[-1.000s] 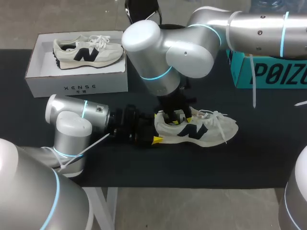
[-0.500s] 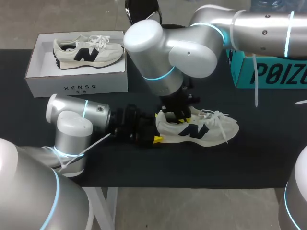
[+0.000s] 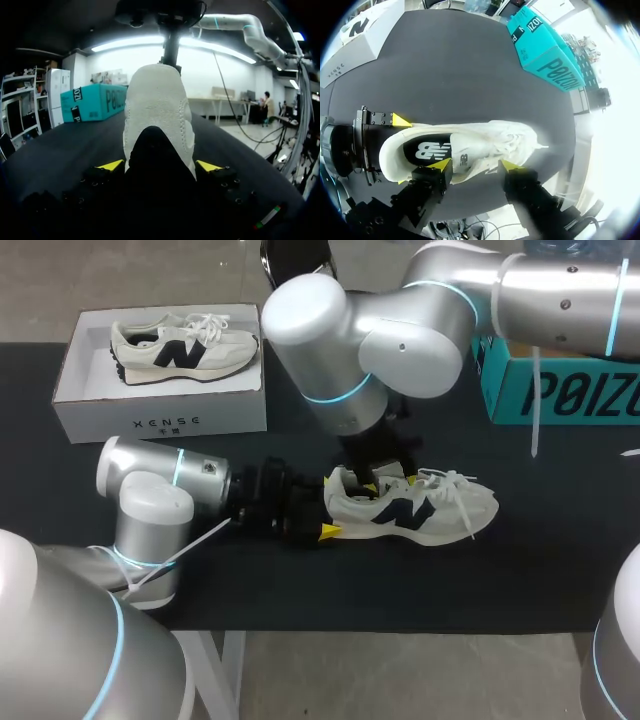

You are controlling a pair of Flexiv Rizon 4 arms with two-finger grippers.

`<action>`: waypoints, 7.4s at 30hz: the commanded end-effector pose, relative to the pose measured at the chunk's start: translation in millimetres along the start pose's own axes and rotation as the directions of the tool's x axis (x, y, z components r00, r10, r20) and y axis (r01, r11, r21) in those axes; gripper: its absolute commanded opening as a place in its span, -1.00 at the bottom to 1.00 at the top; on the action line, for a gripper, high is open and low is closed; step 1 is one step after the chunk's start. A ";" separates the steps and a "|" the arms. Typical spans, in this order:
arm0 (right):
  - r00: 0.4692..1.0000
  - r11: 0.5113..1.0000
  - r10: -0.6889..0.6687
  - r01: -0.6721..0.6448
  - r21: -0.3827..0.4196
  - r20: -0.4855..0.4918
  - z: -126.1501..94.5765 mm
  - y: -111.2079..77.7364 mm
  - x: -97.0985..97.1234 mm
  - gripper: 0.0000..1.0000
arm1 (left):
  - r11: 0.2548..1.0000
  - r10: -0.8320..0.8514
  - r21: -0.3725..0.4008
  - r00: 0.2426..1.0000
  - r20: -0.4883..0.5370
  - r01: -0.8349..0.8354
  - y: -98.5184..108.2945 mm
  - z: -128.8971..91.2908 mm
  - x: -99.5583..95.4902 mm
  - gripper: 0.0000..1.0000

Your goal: Take the shoe out of the shoebox, open the shoe tongue, remove and reinsert the insole, then place the shoe into the shoebox

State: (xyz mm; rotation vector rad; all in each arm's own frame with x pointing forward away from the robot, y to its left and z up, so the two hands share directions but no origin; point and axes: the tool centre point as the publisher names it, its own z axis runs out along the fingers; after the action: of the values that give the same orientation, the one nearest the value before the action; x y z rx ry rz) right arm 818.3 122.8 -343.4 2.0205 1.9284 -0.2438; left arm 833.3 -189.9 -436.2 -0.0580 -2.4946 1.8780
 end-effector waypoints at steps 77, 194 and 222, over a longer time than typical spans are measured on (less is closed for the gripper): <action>0.999 0.998 0.005 -0.002 -0.060 0.042 15.9 23.3 -26.6 -0.55 | 1.000 0.000 0.001 1.000 0.001 0.000 3.1 0.7 -0.3 -1.00; 0.380 0.433 -0.891 0.876 -0.214 -0.248 -110.7 -5.8 -37.5 1.00 | 1.000 0.000 0.001 1.000 0.001 0.000 3.1 0.7 -0.3 -1.00; 0.181 0.198 -0.979 0.952 -0.235 -0.092 -111.7 -35.5 -17.7 1.00 | 1.000 0.000 0.001 1.000 0.001 0.000 3.1 0.7 -0.3 -1.00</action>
State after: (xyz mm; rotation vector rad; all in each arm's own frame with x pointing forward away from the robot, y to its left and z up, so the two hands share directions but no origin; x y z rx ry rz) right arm 774.7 146.1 -237.0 0.3817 3.0542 -0.0428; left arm 833.6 -190.6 -436.5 -0.0578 -2.4940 1.8791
